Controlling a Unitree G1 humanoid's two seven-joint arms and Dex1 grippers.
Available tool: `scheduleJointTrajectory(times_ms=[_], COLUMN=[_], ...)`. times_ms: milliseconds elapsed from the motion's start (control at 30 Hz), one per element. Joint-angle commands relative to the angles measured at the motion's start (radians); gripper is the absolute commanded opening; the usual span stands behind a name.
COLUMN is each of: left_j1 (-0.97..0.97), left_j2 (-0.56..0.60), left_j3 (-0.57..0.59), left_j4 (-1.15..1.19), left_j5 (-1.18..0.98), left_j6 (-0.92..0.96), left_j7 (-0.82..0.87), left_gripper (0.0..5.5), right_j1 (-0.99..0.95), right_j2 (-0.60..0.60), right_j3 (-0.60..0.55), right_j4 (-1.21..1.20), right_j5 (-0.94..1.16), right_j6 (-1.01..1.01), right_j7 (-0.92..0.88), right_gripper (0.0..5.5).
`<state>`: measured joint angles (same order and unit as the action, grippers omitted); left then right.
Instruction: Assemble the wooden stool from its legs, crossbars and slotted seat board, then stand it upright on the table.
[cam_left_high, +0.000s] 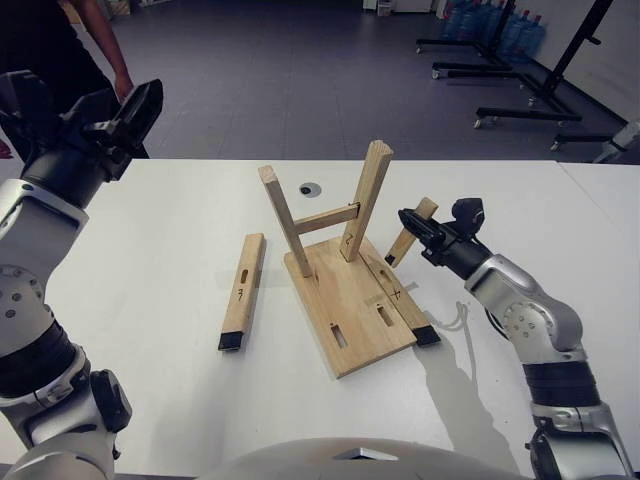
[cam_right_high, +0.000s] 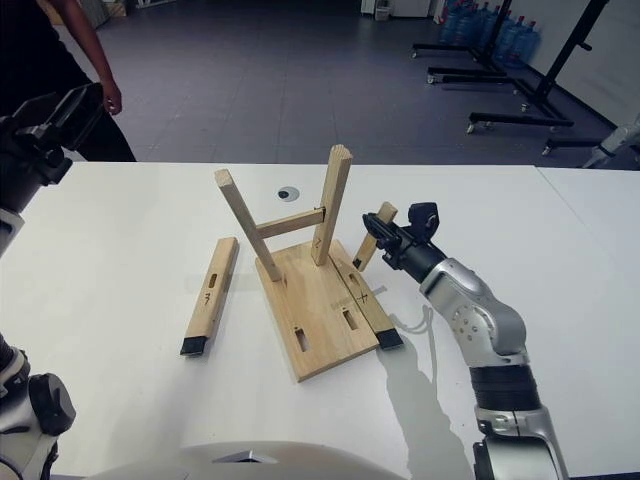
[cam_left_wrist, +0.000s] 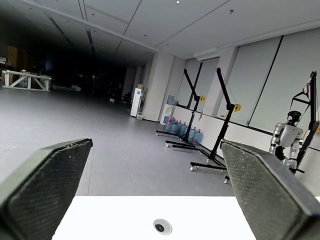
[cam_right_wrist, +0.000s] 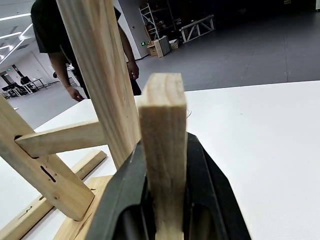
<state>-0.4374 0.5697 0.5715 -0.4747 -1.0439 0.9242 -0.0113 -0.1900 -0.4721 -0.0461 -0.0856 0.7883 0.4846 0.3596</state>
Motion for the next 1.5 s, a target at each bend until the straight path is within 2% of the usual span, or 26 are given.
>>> scheduleJointTrajectory(times_ms=[33, 300, 633, 1033, 1500], left_j1=[0.022, 0.024, 0.020, 0.042, 0.057], left_j2=[0.009, 0.021, 0.026, 0.018, 0.008], left_j3=[-0.014, -0.045, -0.054, -0.057, -0.088], left_j4=[-0.006, 0.020, 0.044, 0.025, 0.024], left_j5=[0.008, 0.037, 0.059, 0.061, 0.076], left_j6=[-0.021, -0.044, -0.058, -0.056, -0.068], left_j7=[-0.001, -0.028, -0.042, -0.038, -0.055], left_gripper=[4.69, 4.69, 4.69, 4.69, 4.69], right_j1=[-0.016, 0.098, 0.034, 0.091, 0.138], right_j2=[0.030, 0.063, 0.134, 0.162, 0.167], right_j3=[-0.013, -0.083, -0.076, -0.106, -0.089], right_j4=[0.036, -0.056, 0.003, -0.042, -0.038], right_j5=[-0.031, -0.037, -0.093, -0.101, -0.193], right_j6=[0.005, 0.047, 0.042, 0.072, 0.027], right_j7=[0.045, 0.018, 0.018, 0.014, 0.029], right_gripper=[0.39, 0.39, 0.39, 0.39, 0.39])
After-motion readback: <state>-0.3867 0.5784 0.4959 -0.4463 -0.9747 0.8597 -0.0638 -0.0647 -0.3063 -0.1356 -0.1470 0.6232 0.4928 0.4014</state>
